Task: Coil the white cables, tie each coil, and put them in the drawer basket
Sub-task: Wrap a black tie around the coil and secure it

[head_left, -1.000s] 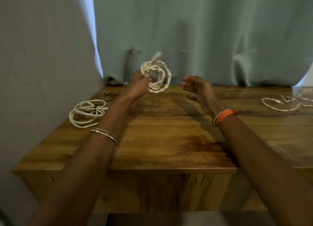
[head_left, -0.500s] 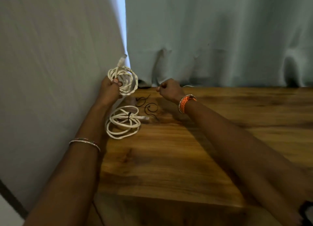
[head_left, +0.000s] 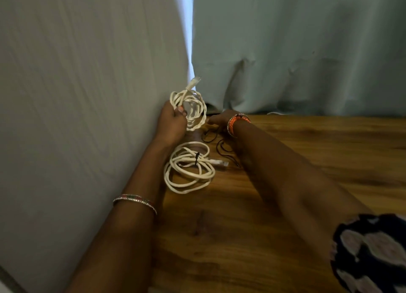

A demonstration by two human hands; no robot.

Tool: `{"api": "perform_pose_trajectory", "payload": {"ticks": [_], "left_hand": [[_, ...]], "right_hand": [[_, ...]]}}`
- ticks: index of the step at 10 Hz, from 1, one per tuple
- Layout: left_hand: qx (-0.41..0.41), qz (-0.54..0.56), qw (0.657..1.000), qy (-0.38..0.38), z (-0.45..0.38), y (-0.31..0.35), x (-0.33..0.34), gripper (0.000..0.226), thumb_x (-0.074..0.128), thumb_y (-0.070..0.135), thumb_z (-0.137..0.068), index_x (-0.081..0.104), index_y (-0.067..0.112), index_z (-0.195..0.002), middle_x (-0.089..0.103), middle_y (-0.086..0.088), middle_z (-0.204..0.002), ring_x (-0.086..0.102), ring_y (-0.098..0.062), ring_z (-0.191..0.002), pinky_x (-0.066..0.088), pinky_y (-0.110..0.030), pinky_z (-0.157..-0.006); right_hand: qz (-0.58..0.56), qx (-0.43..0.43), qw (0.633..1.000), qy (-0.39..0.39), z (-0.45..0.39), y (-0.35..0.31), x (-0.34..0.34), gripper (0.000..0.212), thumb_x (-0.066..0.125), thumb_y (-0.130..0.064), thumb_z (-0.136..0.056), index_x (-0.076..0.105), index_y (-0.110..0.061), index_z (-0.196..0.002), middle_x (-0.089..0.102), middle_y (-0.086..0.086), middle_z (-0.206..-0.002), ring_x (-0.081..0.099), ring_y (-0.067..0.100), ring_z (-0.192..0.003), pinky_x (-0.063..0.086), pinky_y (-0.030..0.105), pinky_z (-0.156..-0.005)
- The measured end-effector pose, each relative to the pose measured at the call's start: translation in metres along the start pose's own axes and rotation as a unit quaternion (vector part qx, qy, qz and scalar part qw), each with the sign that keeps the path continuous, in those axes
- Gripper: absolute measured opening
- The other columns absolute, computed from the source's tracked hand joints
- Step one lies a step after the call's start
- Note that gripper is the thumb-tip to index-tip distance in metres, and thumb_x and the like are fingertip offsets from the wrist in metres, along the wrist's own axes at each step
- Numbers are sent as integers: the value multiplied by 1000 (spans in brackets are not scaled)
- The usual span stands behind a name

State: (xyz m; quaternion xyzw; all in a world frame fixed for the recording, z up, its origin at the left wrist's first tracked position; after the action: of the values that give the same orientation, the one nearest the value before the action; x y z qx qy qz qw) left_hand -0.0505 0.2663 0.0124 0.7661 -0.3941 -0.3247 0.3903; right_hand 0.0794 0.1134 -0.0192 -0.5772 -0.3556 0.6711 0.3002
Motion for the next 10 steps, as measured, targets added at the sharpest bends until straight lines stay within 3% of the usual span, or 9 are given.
{"api": "perform_pose_trajectory", "payload": {"ticks": [1,2,3,4,5,6,7,8,10], "left_hand": [[3,-12,1000,-12,1,0,0,39,41,26,-85,56,4,-114,63,-19,-111,59,-36,-106,47,-45,-89],[-2,-20,1000,-19,4,-2,0,53,37,33,-77,56,4,-117,63,-19,-112,59,-35,-106,48,-40,-88],[-9,-32,999,-30,6,1,1,49,39,32,-82,54,2,-118,61,-23,-113,57,-39,-107,48,-42,-84],[-5,-35,999,-30,14,6,1,49,38,32,-79,55,4,-115,61,-19,-114,58,-35,-107,47,-46,-91],[5,-35,999,-30,20,11,0,51,37,29,-78,55,6,-119,62,-13,-116,58,-27,-108,47,-43,-97],[-6,-25,999,-25,24,14,-2,36,40,18,-88,54,5,-119,62,-12,-114,58,-26,-107,46,-43,-97],[-9,-25,999,-26,28,15,-4,29,39,11,-94,53,8,-120,61,-11,-116,57,-26,-108,46,-42,-98],[8,-32,999,-29,28,15,-7,37,40,15,-92,50,8,-126,60,-12,-122,56,-27,-113,44,-41,-101],[39,-36,998,-15,24,18,-6,34,38,8,-95,50,7,-127,58,-14,-124,53,-26,-116,39,-28,-94]], "right_hand": [[53,23,998,-39,12,-5,-6,19,48,-22,-93,57,-6,-87,53,4,-74,51,17,-68,47,33,-76],[151,9,983,-105,22,-3,-15,24,42,-11,-95,56,-5,-77,54,7,-68,48,14,-56,38,25,-54],[124,-18,980,-153,35,5,-21,14,50,-8,-92,61,-1,-99,52,6,-71,46,12,-56,37,22,-53],[94,-110,976,-163,57,9,-25,13,58,-19,-91,58,-8,-97,49,6,-72,43,12,-62,37,22,-57],[203,-213,951,-100,76,8,-25,23,68,-34,-84,69,-12,-89,63,-2,-80,56,10,-72,43,22,-66],[310,-292,904,-46,87,2,-11,27,73,-26,-80,72,-13,-104,70,4,-96,62,15,-86,45,25,-74],[388,-348,853,-22,102,-10,1,22,66,-15,-81,72,-17,-103,70,5,-101,61,18,-89,40,23,-72],[451,-366,814,18,109,-16,4,8,63,-15,-80,70,-18,-83,69,7,-89,62,25,-83,41,28,-65],[435,-306,844,58,116,-2,-21,9,66,-18,-81,71,-15,-88,68,8,-97,62,25,-90,40,26,-67]]}}
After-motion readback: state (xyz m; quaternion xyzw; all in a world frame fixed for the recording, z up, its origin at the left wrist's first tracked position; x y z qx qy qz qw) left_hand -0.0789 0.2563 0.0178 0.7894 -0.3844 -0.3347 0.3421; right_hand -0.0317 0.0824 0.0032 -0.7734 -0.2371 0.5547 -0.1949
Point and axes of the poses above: each hand's wrist, its own z-axis away from the middle knuckle, its own x-axis out of the palm, y = z × x, the point moved 5 cm from there along -z, towards the middle knuckle
